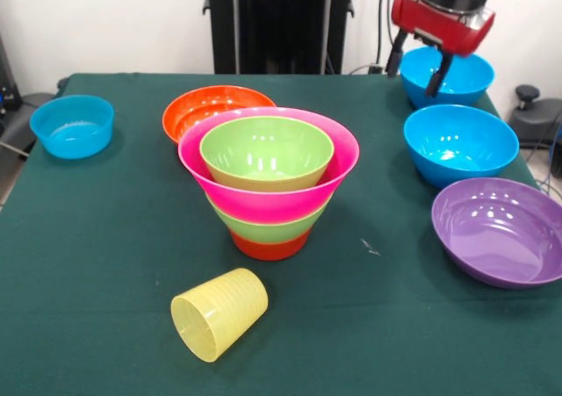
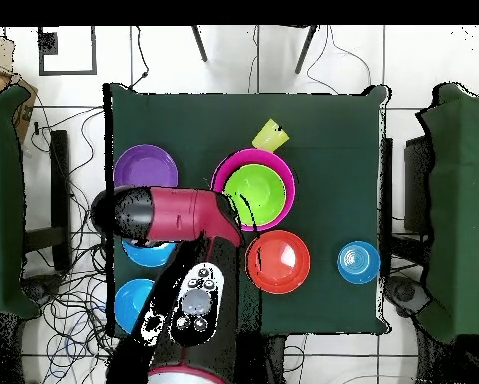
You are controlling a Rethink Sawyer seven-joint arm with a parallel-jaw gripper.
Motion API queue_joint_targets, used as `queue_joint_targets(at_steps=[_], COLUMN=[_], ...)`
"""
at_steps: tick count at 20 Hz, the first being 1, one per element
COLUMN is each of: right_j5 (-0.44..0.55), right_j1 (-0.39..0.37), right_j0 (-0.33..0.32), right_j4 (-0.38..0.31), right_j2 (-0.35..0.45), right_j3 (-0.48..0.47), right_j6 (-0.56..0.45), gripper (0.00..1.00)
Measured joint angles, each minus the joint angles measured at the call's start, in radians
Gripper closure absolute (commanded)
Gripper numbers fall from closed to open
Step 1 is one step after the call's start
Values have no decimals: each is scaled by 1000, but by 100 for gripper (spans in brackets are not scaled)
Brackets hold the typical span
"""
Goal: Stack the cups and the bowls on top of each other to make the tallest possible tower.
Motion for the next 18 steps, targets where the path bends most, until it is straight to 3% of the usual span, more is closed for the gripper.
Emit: queue_joint_targets(at_steps=[3, 5, 9, 18], right_j5=[-85, -205, -348, -475], right_j1=[1, 1, 0, 0], right_j0=[-36, -80, -145, -199], right_j4=[0, 4, 11, 11], right_j2=[45, 104, 191, 291], right_j3=[13, 37, 78, 138], right_j6=[0, 0, 0, 0], gripper=[0, 0, 0, 0])
